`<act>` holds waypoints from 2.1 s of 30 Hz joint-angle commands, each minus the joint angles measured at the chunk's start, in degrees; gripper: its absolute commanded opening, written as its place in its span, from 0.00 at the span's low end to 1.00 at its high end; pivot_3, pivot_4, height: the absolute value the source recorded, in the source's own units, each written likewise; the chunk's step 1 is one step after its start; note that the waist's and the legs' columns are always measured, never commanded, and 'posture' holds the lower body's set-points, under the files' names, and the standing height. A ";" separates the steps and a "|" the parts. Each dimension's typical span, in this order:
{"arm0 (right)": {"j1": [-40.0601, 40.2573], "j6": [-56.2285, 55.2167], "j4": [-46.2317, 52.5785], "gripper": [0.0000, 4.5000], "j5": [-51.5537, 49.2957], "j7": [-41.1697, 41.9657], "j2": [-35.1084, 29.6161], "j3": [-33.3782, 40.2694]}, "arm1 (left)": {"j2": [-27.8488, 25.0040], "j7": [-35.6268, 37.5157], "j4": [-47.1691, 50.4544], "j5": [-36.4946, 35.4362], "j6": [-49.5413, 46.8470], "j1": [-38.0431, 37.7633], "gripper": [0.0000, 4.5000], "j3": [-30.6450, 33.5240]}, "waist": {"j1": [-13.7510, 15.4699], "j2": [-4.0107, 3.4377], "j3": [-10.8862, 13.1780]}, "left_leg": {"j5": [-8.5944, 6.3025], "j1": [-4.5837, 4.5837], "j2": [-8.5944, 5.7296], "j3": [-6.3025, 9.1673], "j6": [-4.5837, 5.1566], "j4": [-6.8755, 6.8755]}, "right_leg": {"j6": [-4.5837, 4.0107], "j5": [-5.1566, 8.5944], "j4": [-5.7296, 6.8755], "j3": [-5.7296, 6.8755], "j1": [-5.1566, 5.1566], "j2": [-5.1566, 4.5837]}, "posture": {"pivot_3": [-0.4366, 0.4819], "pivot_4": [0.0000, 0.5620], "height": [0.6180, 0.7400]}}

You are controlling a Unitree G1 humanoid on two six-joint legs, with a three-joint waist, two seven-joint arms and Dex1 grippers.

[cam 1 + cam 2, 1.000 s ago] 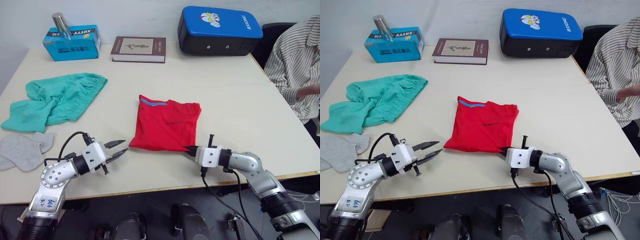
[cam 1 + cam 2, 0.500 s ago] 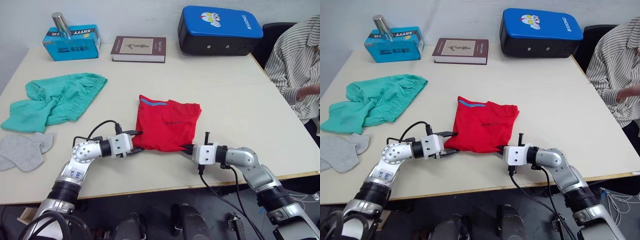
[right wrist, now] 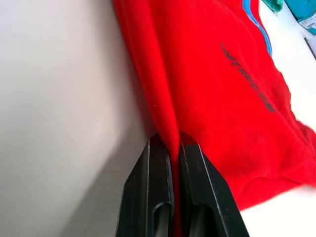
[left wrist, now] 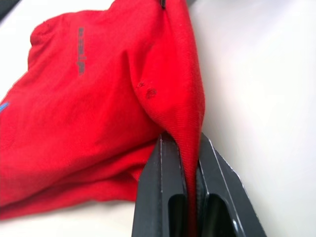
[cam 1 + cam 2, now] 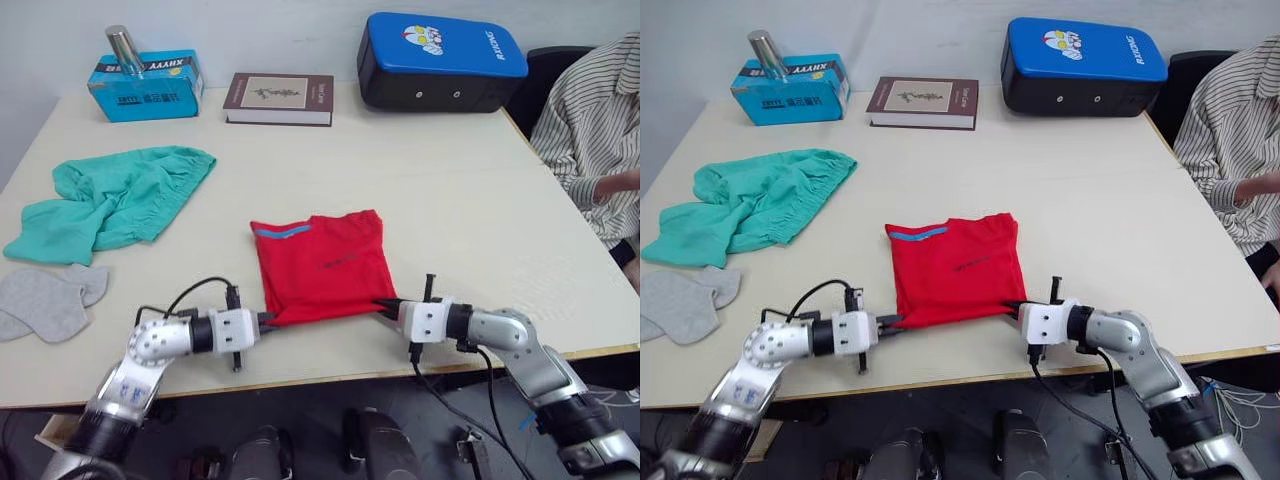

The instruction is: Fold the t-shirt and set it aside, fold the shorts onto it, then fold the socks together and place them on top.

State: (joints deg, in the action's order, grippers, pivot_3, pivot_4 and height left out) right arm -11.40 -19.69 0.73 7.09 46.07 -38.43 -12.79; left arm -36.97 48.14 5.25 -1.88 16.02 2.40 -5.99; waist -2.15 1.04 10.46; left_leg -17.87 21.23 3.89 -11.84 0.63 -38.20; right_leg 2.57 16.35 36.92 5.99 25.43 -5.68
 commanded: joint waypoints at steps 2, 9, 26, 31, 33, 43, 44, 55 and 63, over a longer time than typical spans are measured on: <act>4.97 2.32 4.16 0.00 0.69 -0.49 -2.52 1.82 | -1.39 -4.67 8.40 2.42 -4.29 -6.09 0.01 4.10 | 0.34 0.07 -0.04 | -0.02 -0.01 0.00 0.00 0.00 0.01 | -0.01 0.00 0.00 0.00 0.00 0.01 | 0.48 0.27 1.00; 9.97 5.56 11.29 0.00 -0.45 0.94 -2.91 0.25 | -3.56 -6.36 8.68 4.38 -2.35 -10.45 0.01 5.90 | 0.52 0.20 -0.13 | -0.08 -0.06 0.02 0.08 -0.03 0.07 | -0.08 0.05 0.01 0.05 -0.02 0.01 | 0.48 0.27 1.00; 8.96 34.21 26.04 0.50 -43.05 18.88 -9.31 7.69 | -12.40 10.87 13.77 -25.27 -16.53 -18.30 0.31 17.46 | 0.43 0.33 -0.18 | -0.25 -0.04 0.11 0.23 0.12 0.04 | -0.25 0.14 0.03 0.18 -0.06 0.03 | 0.48 0.27 1.00; -3.03 41.10 22.73 0.15 -42.52 13.30 -2.09 3.89 | -12.60 7.37 18.83 -34.06 -27.04 -13.94 0.03 21.11 | 0.59 0.34 -0.14 | -0.27 -0.06 0.16 0.28 0.15 0.05 | -0.33 0.17 0.06 0.21 -0.02 0.06 | 0.48 0.27 1.00; -5.03 40.31 20.83 0.01 -38.44 12.40 0.27 1.52 | -9.50 3.26 19.07 -33.04 -29.44 -9.17 0.00 18.41 | 1.16 0.30 -0.15 | -0.15 -0.01 0.12 0.40 -0.07 0.07 | -0.39 0.20 0.10 0.25 -0.02 0.08 | 0.48 0.27 1.00; -4.77 25.14 2.65 0.01 -16.33 5.17 10.82 -9.16 | 3.62 -5.97 16.31 -16.46 -31.28 -1.00 0.00 -1.56 | 0.52 0.44 -0.26 | -0.13 0.11 -0.06 0.07 0.03 -0.08 | -0.15 0.07 -0.03 0.14 -0.02 0.13 | 0.48 0.27 1.00; -4.14 25.44 1.99 0.01 -16.00 3.88 11.27 -8.33 | 3.82 -6.91 17.06 -15.76 -32.25 -2.36 0.00 -1.97 | 0.41 0.45 -0.27 | -0.13 0.06 -0.04 0.07 0.02 -0.08 | -0.15 0.07 -0.01 0.10 -0.02 0.09 | 0.48 0.27 1.00; 1.31 24.30 -2.38 0.01 -15.44 -5.42 11.80 1.99 | 13.15 -24.03 5.38 -11.18 -21.35 -9.16 0.00 11.38 | 0.60 0.50 -1.15 | -0.19 -0.25 0.07 0.38 0.03 0.04 | -0.22 0.09 0.00 0.21 -0.34 -0.05 | 0.48 0.27 1.00; -0.09 33.68 12.98 0.01 -31.66 2.01 11.97 6.49 | 9.02 -10.42 9.86 -21.33 -16.89 -6.81 0.00 15.43 | 0.63 0.52 -1.15 | -0.20 -0.02 0.04 0.43 0.04 0.04 | -0.25 0.11 -0.01 0.33 -0.20 -0.12 | 0.48 0.27 1.00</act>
State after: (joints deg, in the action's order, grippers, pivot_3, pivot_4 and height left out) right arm -9.47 12.34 8.27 -20.15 45.78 -26.18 -7.60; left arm -26.53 34.74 11.11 -19.22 -1.32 -5.76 7.73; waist -1.52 1.55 9.31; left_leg -18.07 21.22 3.94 -11.41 0.66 -38.15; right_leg 2.32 16.46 36.91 6.32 25.26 -5.79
